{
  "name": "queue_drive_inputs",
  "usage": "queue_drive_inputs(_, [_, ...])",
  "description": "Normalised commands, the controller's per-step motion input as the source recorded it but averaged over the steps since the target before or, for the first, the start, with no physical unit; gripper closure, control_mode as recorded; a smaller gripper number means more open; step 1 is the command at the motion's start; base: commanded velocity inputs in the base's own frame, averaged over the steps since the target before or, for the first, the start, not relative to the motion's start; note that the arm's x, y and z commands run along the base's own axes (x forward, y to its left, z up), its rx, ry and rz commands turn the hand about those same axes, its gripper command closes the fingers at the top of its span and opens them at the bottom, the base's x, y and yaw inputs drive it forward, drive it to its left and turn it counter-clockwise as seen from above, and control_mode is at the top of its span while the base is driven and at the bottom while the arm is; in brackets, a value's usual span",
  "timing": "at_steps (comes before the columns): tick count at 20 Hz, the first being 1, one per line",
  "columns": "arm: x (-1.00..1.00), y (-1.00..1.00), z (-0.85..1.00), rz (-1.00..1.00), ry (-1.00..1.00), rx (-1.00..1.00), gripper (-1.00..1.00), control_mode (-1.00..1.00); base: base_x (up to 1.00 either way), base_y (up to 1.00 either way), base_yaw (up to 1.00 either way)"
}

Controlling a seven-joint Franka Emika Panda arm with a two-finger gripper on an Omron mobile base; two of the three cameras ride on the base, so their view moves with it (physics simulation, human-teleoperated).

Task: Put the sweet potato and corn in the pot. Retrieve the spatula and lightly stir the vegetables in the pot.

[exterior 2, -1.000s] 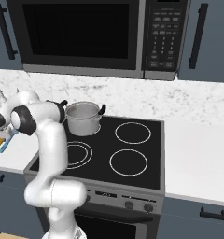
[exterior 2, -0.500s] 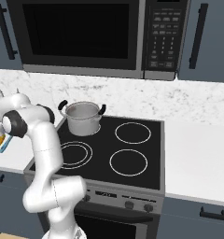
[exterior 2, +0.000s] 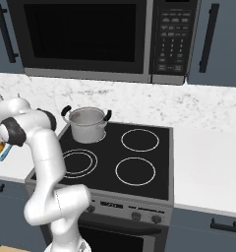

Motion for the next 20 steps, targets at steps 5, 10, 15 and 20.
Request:
queue_drive_inputs(5, [0.02, -0.09, -0.33, -0.01, 0.00, 0.00, -1.00, -1.00, 0.00, 0.00, 0.00])
queue_drive_inputs(10, [0.00, 0.00, -0.26, 0.00, 0.00, 0.00, -1.00, -1.00, 0.00, 0.00, 0.00])
queue_drive_inputs(15, [0.00, 0.00, -0.16, 0.00, 0.01, 0.00, -1.00, -1.00, 0.00, 0.00, 0.00])
queue_drive_inputs(20, [0.00, 0.00, -0.10, 0.00, 0.00, 0.00, 1.00, -1.00, 0.00, 0.00, 0.00])
